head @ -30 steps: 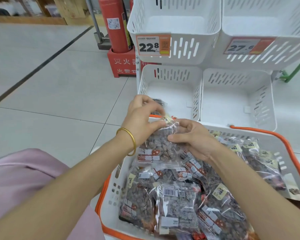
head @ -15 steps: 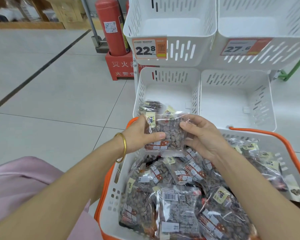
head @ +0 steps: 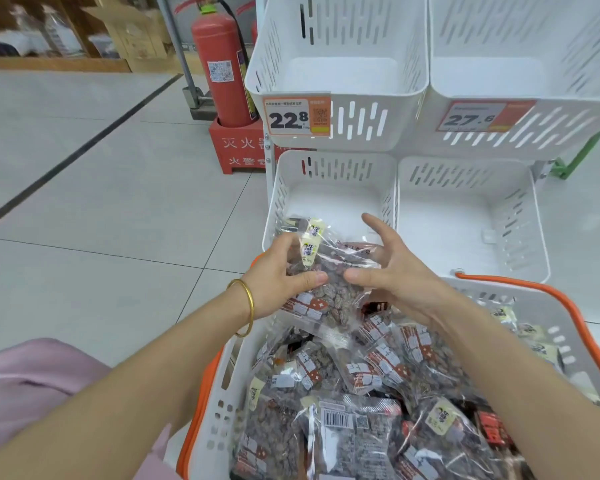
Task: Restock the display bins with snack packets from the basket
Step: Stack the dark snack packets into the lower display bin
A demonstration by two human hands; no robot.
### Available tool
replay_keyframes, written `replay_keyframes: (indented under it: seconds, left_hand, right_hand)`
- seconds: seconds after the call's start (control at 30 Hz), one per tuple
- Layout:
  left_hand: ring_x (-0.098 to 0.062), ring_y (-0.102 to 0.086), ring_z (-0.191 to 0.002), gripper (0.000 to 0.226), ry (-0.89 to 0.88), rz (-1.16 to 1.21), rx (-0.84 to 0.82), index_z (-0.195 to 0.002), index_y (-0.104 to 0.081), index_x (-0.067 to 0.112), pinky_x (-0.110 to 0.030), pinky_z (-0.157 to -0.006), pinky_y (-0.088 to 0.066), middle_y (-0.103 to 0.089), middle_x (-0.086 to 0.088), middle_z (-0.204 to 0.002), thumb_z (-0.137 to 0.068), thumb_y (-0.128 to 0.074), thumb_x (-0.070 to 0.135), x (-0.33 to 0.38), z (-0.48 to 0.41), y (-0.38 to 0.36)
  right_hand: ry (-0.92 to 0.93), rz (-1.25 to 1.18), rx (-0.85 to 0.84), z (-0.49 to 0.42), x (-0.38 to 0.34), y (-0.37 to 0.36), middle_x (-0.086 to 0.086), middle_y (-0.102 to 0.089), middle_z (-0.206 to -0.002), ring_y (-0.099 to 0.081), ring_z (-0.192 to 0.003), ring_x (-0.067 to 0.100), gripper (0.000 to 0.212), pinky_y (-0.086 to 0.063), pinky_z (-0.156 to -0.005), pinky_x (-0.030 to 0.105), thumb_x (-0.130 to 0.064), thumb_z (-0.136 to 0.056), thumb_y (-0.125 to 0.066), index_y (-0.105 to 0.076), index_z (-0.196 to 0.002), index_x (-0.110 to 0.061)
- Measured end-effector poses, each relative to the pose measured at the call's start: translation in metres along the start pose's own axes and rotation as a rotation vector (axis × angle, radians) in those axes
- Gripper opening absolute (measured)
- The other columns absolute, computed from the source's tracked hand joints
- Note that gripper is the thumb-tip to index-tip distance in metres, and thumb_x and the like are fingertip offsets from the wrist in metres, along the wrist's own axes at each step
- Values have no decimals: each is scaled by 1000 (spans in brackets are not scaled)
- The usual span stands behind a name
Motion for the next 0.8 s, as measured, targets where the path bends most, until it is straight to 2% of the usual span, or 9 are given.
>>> replay_keyframes:
  seconds: [0.07,0.13,0.23,0.3,0.4,0.47,0.63,0.73,0.8]
  left_hand:
    - [-23,-52,-120,82,2,-8,0,-122,-38,22,-45,-102,-43,-52,-8,-130,-59,-69,65,1,-12,4]
    - [-19,-53,-117,73,-6,-1,56,-123,-39,24,-42,-102,-43,-54,-4,-127,-65,-67,59,2,-28,14]
    - [-13,-47,-119,58,-56,-65,297,-134,-38,22,-33,-104,-38,-51,2,-128,-85,-61,44,-4,-48,45]
    - [-16,-38,-128,55,-69,-284,406,-138,-37,18,-31,-107,-30,-46,0,-138,-90,-55,40,-15,-57,59]
    - [-19,-26,-134,60,-44,-604,361,-141,-35,19,-28,-109,-20,-36,0,-146,-90,-38,52,-50,-75,51]
    - [-18,-19,-138,69,-20,-666,309,-143,-29,21,-29,-112,-14,-26,0,-151,-85,-21,58,-69,-84,40]
    - [-10,-7,-139,59,-1,-492,316,-146,-19,25,-22,-113,-5,-14,3,-154,-94,-36,46,-89,-90,40]
    - [-10,-8,-138,75,-10,-558,297,-145,-18,26,-22,-113,-7,-15,5,-153,-79,-14,62,-87,-92,37]
    - [-9,-8,-138,81,7,-575,292,-146,-17,26,-21,-113,-6,-15,5,-152,-74,-6,62,-89,-93,37]
  right_hand:
    - [-3,138,-7,-8,-11,1,2,-36,-132,-70,-85,23,93,-58,-66,36,-6,-61,-84,-39,-133,-43]
    - [77,208,59,-25,-30,7,3,-48,-131,-70,-77,20,67,-58,-56,31,2,-70,-77,-50,-122,-30]
    - [258,342,241,-56,-62,27,-4,-56,-121,-65,-82,17,50,-56,-62,30,0,-75,-75,-48,-110,-24]
    - [415,662,411,-72,-86,38,-8,-59,-115,-61,-94,15,47,-50,-75,30,-9,-78,-75,-49,-114,-24]
    - [561,1239,549,-108,-92,34,-3,-65,-116,-60,-105,25,45,-47,-77,36,-20,-85,-67,-49,-126,-25]
    - [572,1403,498,-146,-77,30,1,-63,-121,-59,-105,31,45,-47,-77,38,-20,-88,-62,-47,-130,-24]
    - [545,1313,393,-226,-51,26,7,-60,-124,-60,-103,33,48,-47,-79,40,-17,-88,-62,-44,-133,-16]
    - [417,1242,186,-258,-15,22,11,-61,-120,-58,-106,33,46,-44,-84,37,-18,-88,-64,-45,-130,-14]
    - [326,1156,149,-268,0,30,8,-56,-130,-53,-117,30,52,-43,-94,38,-20,-88,-64,-42,-135,-19]
Point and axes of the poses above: each hand's wrist, its own z-axis away from the middle knuckle, its own y-axis out of the back of the hand, x = y × z, the point moved 10 cm from there along -z, towards the middle knuckle
